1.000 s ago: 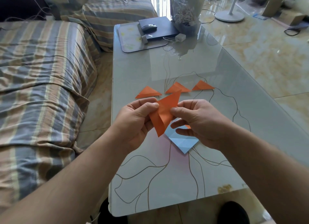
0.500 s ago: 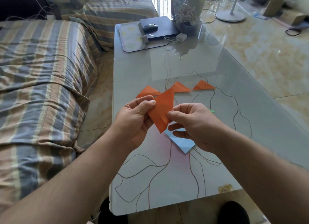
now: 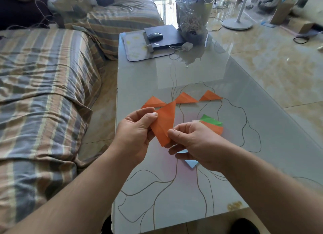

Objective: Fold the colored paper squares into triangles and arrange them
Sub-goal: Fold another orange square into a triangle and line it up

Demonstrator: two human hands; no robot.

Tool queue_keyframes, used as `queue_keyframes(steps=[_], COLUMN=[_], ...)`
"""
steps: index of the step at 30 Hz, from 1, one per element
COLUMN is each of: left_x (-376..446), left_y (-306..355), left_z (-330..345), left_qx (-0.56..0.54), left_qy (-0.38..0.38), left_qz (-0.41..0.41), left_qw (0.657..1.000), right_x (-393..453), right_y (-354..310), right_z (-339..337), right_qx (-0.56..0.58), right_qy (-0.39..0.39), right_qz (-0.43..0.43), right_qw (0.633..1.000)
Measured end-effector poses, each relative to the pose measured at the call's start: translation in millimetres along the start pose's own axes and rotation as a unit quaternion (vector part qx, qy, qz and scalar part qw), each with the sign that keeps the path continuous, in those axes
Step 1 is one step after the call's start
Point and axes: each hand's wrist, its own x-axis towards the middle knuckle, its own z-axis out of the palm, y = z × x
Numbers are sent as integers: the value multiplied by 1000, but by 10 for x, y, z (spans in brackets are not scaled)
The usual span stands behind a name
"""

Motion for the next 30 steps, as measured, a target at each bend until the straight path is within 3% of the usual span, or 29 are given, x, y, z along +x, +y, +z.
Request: queue_keyframes(steps=[7,16,23,30], left_x=[-7,14,2,-22], left_y=[-27,13,-5,-17], left_z=[-6,-20,-29,-43], left_qx=[21,11,28,102], left_qy=[10,11,12,-24], left_qz=[15,19,29,47], left_qw=[1000,1000,999,993], right_x=[-4,-12,-24,7], right_y=[45,47,66,-47], right_z=[94,101,76,-128], right_qx=[-84,-27,-88,20], right_qy=[-1,-20,-28,49], right_qz=[-23,-25,-54,-39], right_qw=[996,999,994,998])
